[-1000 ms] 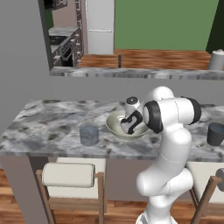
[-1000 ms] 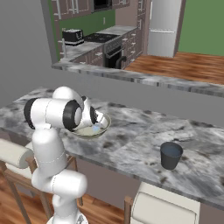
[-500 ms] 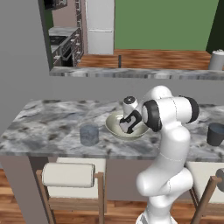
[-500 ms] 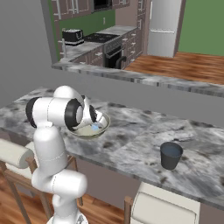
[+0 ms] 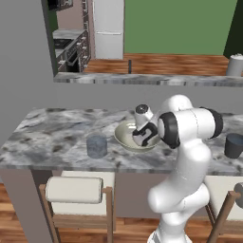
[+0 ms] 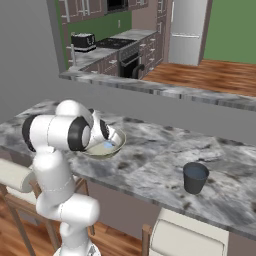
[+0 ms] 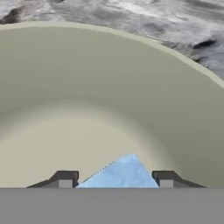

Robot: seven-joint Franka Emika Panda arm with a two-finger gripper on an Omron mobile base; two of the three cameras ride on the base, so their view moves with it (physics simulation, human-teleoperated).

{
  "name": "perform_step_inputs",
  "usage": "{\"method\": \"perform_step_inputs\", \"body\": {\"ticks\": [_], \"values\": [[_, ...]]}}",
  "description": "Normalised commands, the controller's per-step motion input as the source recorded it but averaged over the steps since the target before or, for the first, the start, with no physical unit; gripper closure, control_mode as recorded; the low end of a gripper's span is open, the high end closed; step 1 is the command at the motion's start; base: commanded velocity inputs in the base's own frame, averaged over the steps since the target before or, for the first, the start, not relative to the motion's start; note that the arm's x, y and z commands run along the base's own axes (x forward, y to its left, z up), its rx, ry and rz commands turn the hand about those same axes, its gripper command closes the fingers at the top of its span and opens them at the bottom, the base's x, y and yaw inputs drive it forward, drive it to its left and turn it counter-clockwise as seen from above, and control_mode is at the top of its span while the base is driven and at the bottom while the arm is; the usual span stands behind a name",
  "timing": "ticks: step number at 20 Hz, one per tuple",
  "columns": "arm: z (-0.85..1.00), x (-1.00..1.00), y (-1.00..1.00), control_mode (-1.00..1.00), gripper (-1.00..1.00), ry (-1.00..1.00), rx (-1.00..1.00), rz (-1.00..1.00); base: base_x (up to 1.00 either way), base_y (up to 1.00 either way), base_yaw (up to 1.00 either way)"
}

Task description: There are four ice cubes in the ice bowl. Place two ice cubes in each glass of water.

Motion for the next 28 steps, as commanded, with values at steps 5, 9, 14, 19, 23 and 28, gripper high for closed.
{"method": "perform_step_inputs", "body": {"ticks": [5,9,14,19,23,28], "values": [[0.75,-0.39,0.0,-1.0,1.0,-0.01,0.0,-0.02,0.0,0.0,0.0],[1.0,-0.59,-0.15,-1.0,1.0,0.0,-0.01,-0.03,0.0,0.0,0.0],[1.0,-0.57,-0.16,-1.0,1.0,0.01,0.0,-0.14,0.0,0.0,0.0],[0.75,-0.71,-0.35,-1.0,1.0,0.06,0.0,-0.32,0.0,0.0,0.0],[0.36,-0.73,-0.57,-1.0,1.0,0.08,0.0,-0.47,0.0,0.0,0.0],[0.06,-0.6,-0.77,-1.0,1.0,0.05,0.0,-0.48,0.0,0.0,0.0]]}}
